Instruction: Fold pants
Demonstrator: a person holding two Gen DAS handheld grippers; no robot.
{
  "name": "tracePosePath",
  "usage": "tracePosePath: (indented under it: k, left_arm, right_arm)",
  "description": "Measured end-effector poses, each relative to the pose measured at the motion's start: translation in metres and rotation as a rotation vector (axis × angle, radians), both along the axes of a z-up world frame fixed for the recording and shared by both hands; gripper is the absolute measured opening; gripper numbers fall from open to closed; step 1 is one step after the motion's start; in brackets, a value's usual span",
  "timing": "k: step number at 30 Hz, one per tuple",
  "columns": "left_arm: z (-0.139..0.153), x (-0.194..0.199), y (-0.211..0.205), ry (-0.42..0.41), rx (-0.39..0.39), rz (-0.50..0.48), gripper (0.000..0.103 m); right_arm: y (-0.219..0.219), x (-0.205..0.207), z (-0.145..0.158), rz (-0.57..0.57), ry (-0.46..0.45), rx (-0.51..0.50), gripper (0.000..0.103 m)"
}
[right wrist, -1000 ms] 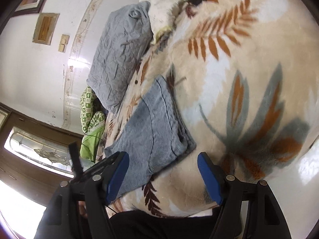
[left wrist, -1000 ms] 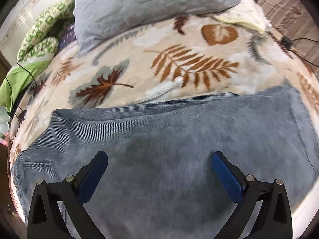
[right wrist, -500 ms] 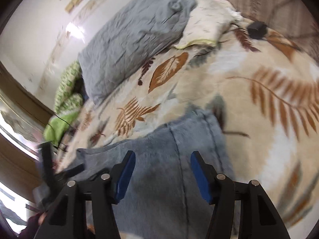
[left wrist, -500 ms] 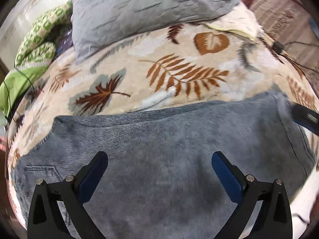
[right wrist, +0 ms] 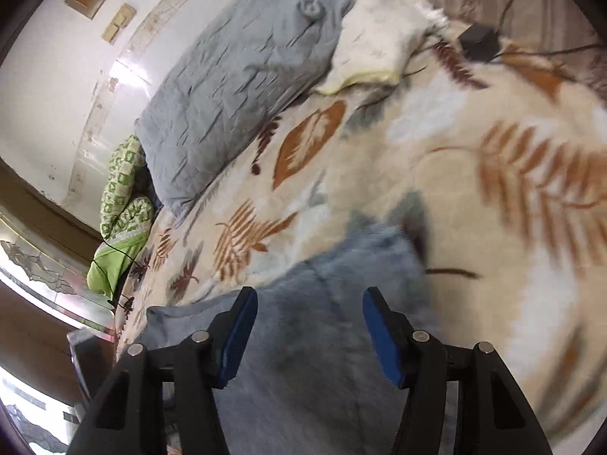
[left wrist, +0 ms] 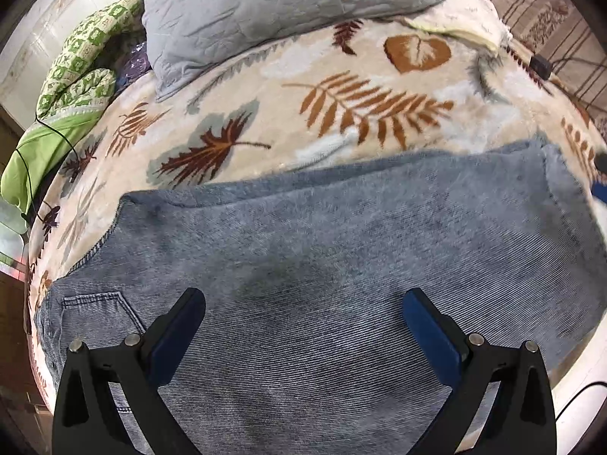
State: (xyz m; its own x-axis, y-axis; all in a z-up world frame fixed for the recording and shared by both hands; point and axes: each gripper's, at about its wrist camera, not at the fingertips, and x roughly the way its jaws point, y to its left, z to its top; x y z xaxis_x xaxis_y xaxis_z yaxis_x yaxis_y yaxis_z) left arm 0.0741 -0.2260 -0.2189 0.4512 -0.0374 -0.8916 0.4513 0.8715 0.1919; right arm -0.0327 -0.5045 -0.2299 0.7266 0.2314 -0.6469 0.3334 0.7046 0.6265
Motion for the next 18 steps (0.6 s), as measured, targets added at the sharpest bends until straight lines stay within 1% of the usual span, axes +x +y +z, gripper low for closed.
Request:
tracePosePath:
  k: [5, 7, 10, 13, 18]
  left_arm:
    - [0.018, -0.012, -0.002, -0.034, -0.045, -0.032, 0.103]
    - [0.021, -0.017, -0.005, -0.026, -0.066, -0.052, 0.103]
    - [0.018, -0.022, -0.012, -0.006, -0.061, -0.086, 0.103]
    - [0.012, -0.024, -0.018, 0.021, -0.065, -0.110, 0.103]
    - [-0.001, -0.023, -0.023, 0.061, -0.048, -0.134, 0.103]
  right_arm:
    - [-0.025, -0.050, -0.009, -0.008, 0.013, 0.084, 0.063]
    - [-0.032, -0.064, -0.012, -0.003, 0.019, 0.105, 0.063]
    - [-0.047, -0.081, -0.019, -0.021, 0.028, 0.136, 0.063]
    - [-0.055, -0.081, -0.026, -0.021, 0.053, 0.167, 0.063]
    - [-0.056, -0.066, -0.038, -0.002, 0.096, 0.170, 0.063]
